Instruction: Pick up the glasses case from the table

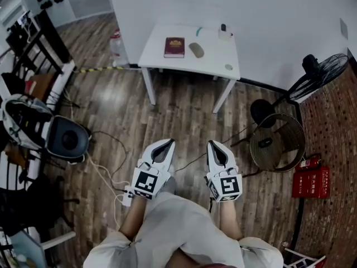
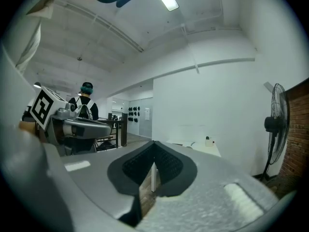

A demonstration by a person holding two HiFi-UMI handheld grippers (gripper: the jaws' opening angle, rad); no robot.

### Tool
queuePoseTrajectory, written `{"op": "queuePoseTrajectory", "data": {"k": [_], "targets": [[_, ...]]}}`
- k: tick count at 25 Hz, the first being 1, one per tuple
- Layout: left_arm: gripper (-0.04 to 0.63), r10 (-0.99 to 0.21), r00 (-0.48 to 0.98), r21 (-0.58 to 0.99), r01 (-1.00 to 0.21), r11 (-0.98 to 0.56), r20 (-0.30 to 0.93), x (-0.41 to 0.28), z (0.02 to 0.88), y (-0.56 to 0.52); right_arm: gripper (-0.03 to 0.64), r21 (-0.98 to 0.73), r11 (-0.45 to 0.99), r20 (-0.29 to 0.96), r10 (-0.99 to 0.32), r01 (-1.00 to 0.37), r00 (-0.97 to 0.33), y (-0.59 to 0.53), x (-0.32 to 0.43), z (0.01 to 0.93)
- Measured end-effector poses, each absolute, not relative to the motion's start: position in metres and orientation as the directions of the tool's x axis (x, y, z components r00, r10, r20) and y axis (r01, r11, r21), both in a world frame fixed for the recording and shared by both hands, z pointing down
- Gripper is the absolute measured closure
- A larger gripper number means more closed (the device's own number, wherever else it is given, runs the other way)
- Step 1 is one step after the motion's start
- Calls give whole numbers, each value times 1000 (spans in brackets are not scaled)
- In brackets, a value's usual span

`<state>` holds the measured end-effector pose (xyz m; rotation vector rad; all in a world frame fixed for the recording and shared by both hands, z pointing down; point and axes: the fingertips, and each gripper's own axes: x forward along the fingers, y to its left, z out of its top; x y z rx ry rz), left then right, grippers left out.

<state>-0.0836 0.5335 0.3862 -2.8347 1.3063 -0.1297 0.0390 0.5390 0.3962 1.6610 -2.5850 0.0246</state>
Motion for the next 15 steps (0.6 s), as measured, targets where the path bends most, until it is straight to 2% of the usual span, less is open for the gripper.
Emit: {"op": "queuePoseTrajectory", "data": {"k": [15], "targets": [[577,-721,687,-30,-722,-691,92,-100,383,375,612,33,382,114,-919,-923,-377,391,17,396]]}}
